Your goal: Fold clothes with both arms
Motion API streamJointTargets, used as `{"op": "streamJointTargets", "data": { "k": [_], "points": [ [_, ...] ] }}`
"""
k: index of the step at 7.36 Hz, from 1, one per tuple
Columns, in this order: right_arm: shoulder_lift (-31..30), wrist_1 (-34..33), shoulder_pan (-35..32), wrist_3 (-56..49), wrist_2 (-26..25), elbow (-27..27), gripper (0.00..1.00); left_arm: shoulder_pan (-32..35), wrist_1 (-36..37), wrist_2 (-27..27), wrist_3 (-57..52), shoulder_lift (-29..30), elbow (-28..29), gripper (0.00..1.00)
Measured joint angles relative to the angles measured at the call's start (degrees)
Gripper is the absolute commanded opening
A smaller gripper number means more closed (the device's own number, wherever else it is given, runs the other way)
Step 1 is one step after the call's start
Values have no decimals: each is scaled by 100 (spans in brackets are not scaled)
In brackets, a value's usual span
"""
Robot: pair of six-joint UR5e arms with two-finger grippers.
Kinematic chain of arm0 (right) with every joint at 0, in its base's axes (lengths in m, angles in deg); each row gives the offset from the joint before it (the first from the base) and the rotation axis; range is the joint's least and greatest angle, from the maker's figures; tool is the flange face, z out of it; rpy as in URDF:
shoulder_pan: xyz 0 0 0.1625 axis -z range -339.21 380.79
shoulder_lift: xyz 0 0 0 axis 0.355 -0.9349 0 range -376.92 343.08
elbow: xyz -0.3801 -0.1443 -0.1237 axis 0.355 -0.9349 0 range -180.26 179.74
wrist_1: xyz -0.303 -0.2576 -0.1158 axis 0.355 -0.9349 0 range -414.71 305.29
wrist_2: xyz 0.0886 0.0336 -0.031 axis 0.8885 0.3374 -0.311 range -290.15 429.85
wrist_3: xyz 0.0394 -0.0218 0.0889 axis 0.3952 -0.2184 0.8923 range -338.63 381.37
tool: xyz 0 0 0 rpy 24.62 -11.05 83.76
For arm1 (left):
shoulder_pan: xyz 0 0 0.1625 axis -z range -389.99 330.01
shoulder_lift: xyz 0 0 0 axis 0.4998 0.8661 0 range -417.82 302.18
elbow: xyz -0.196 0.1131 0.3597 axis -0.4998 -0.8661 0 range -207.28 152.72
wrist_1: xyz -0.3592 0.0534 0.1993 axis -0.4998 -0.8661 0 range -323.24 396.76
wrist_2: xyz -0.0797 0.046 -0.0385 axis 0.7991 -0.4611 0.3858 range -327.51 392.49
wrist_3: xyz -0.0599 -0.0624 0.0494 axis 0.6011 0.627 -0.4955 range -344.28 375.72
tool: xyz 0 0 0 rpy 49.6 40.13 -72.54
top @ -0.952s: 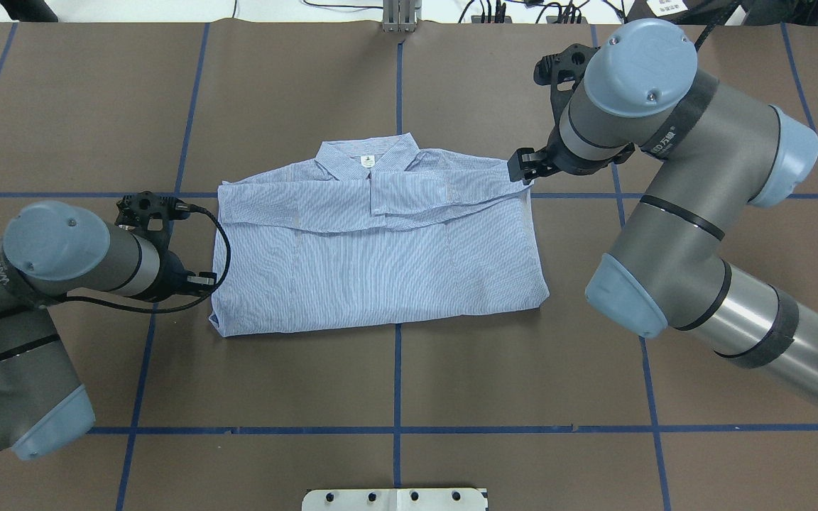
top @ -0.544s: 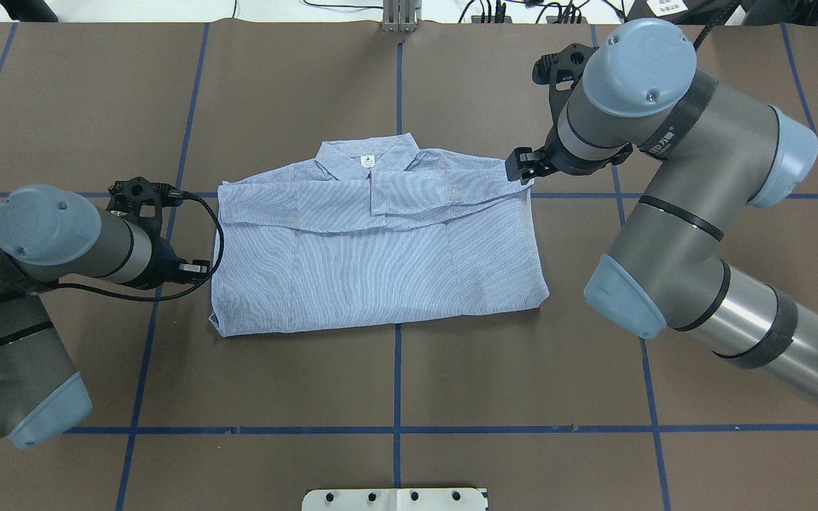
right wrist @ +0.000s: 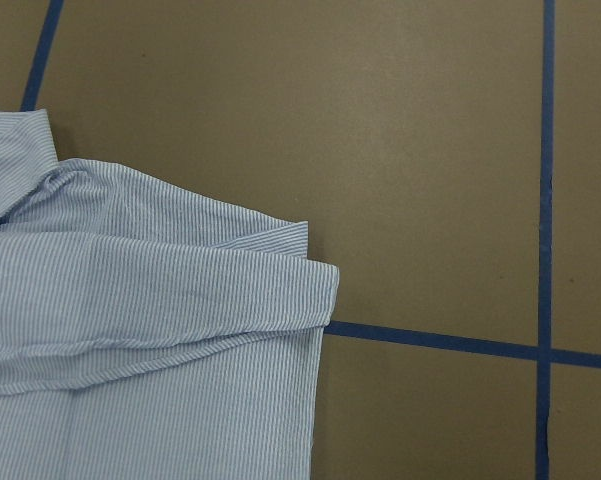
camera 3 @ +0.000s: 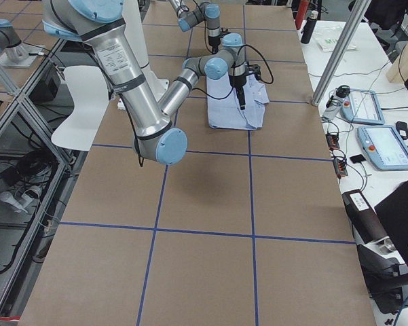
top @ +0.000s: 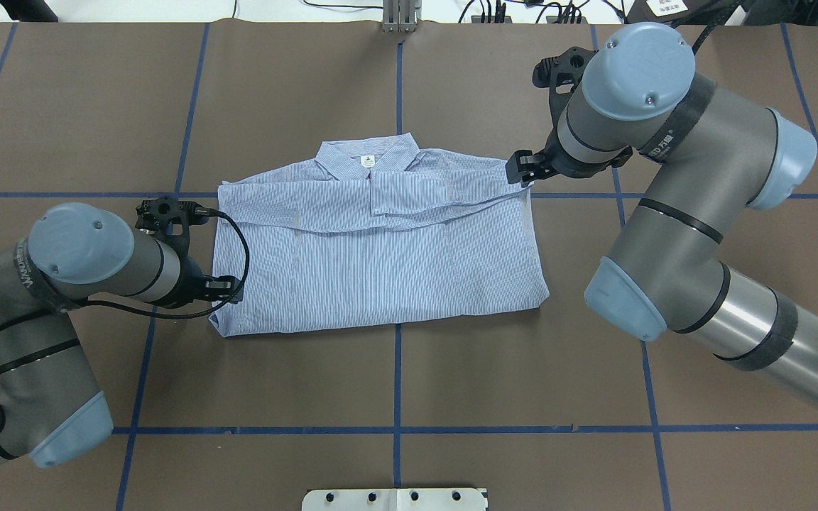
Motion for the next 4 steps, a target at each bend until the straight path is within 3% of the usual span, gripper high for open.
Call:
{"op": "streamJointTargets", "data": {
  "k": [1,4],
  "points": [
    [1,0,14,23,-2,5,100,-79,35,-7,40,17,16,59],
    [3,0,48,49,-8,9,100,-147,135,-18,63,-2,53,56]
  ]
}}
